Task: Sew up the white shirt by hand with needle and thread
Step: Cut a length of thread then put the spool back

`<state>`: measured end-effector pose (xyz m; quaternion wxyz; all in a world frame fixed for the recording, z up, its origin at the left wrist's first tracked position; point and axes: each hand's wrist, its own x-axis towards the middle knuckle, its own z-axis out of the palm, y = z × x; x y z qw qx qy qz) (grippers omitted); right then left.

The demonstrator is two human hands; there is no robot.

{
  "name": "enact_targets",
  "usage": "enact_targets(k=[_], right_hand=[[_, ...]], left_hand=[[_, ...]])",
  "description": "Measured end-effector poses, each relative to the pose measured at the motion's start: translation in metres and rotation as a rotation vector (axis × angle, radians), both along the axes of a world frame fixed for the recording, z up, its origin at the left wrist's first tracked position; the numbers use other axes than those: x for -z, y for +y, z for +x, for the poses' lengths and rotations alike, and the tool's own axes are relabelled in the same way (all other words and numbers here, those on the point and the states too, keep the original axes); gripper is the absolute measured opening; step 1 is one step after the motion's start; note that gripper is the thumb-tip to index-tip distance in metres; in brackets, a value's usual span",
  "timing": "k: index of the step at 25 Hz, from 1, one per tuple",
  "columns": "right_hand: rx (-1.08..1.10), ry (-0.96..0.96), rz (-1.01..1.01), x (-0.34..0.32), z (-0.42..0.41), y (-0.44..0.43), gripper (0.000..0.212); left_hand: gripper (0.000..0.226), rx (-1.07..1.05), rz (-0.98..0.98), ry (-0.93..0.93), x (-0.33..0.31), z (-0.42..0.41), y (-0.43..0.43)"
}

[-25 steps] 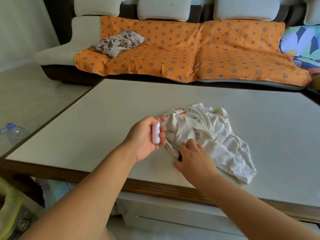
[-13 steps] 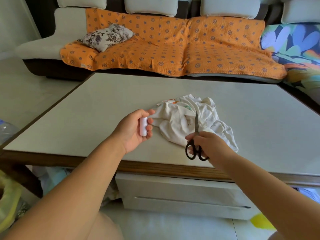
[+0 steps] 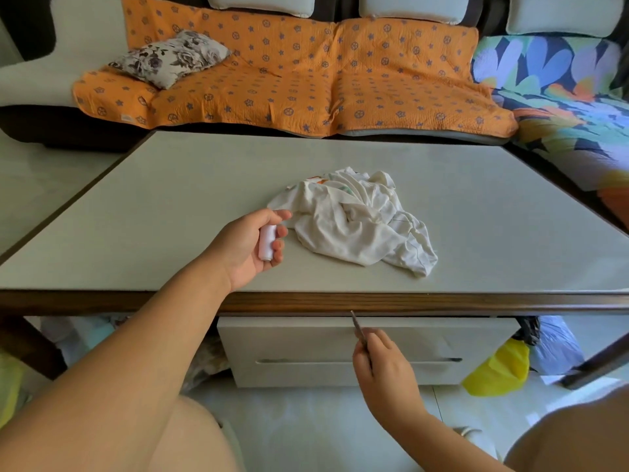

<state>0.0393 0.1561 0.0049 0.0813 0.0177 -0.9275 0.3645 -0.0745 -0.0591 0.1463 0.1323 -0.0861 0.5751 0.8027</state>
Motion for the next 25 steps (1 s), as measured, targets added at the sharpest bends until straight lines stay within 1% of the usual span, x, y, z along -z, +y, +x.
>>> enact_targets(k=[1, 3, 5, 7, 11, 14, 17, 19, 21, 23, 25], right_hand=[[-0.028, 0.061, 0.09, 0.004, 0.0, 0.001, 0.015], [-0.041, 0.167, 0.207, 0.004, 0.0, 0.003, 0.021], [-0.055, 0.208, 0.295, 0.003, -0.001, 0.003, 0.024], [-0.053, 0.202, 0.337, 0.002, -0.004, 0.003, 0.025], [-0.052, 0.143, 0.423, -0.009, -0.006, -0.001, 0.023], [-0.065, 0.036, 0.437, -0.03, -0.008, -0.003, 0.018], [-0.101, -0.109, 0.477, -0.049, -0.005, -0.003, 0.029], [-0.098, -0.169, 0.459, -0.071, -0.006, 0.001, 0.027], [-0.121, -0.18, 0.476, -0.089, -0.012, 0.007, 0.026], [-0.215, -0.25, 0.635, -0.097, -0.025, 0.011, 0.022], [-0.298, -0.379, 0.791, -0.088, -0.04, 0.009, 0.021]], left_hand=[[0.022, 0.001, 0.002, 0.003, 0.0, 0.002, -0.001], [0.022, -0.004, 0.007, 0.01, 0.0, 0.003, -0.006], [0.023, -0.017, 0.009, 0.012, 0.0, 0.004, -0.01], [0.024, -0.027, 0.01, 0.017, 0.0, 0.005, -0.012], [0.023, -0.032, 0.004, 0.015, 0.001, 0.009, -0.013], [0.023, -0.035, -0.019, 0.006, 0.003, 0.012, -0.012], [0.026, 0.029, -0.064, 0.002, 0.002, 0.015, -0.01], [0.033, 0.183, -0.145, -0.005, 0.003, 0.02, -0.009], [0.034, 0.349, -0.284, -0.022, 0.005, 0.026, -0.007], [0.027, 0.474, -0.504, -0.022, 0.01, 0.031, -0.007], [0.024, 0.629, -0.698, -0.013, 0.016, 0.034, -0.008]])
